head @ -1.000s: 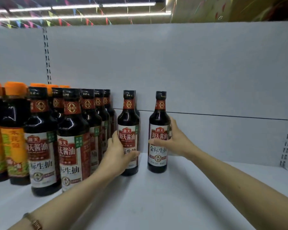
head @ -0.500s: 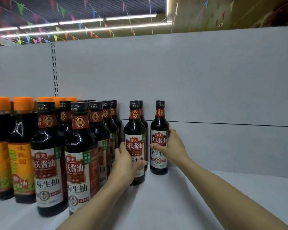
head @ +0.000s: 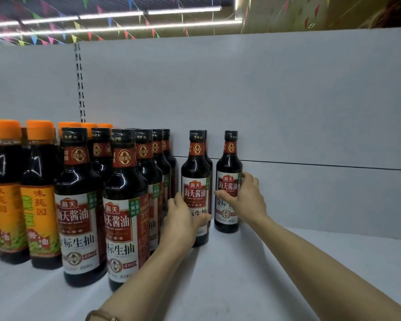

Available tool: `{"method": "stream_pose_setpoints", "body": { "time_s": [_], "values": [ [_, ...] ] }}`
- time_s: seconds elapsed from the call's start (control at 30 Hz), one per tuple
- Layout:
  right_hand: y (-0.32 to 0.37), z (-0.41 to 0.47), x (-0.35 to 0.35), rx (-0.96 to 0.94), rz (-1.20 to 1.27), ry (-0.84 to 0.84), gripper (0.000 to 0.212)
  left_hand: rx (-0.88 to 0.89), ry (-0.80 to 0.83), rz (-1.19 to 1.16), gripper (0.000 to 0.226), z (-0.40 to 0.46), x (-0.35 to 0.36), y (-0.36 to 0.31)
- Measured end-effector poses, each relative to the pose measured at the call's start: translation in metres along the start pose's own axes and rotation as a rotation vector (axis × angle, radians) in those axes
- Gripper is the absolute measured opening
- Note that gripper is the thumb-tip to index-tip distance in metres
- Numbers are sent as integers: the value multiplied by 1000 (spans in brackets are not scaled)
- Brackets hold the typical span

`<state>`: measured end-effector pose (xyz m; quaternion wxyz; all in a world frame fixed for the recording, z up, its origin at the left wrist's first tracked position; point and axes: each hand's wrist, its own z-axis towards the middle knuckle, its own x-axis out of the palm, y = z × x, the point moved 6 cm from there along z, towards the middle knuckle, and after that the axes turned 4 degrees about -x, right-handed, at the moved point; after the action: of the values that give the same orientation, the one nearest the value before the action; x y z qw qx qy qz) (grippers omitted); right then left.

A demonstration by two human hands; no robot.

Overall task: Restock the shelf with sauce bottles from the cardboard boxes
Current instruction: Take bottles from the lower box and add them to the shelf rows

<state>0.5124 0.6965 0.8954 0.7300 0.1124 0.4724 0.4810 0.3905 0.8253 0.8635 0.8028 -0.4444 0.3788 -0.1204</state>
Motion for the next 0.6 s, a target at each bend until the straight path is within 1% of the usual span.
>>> {"method": "stream_pose_setpoints", "body": {
  "time_s": [0.07, 0.13, 0.2, 0.27, 0.33, 0.43, 0.47, 0.5, 0.6],
  "values": [
    [-1, -2, 1, 48, -12, 20, 79, 8, -21, 5, 75, -2, 1, 2],
    [-4, -6, 3, 103, 37, 40, 76, 14, -38, 2, 75, -4, 2, 4],
    [-10, -14, 2, 152, 92, 44, 77, 8, -48, -11, 78, -6, 3, 5],
    [-14, -28, -3, 182, 115, 60, 83, 6, -41, -23, 88, -5, 6, 6],
    [-18, -43, -12, 188, 144, 79, 85, -9, 6, -33, 103, -3, 8, 4],
    [-11, -65, -26, 147, 176, 99, 78, -35, 80, -75, 111, -7, 5, 4],
    [-5, -72, -30, 130, 200, 113, 74, -27, 87, -80, 109, -12, 3, 4],
    [4, -80, -33, 108, 233, 129, 69, -12, 91, -70, 102, -21, -1, 3],
    [36, -104, -46, 15, 330, 181, 61, 91, 108, 5, 56, -58, -20, -4]
  ]
}}
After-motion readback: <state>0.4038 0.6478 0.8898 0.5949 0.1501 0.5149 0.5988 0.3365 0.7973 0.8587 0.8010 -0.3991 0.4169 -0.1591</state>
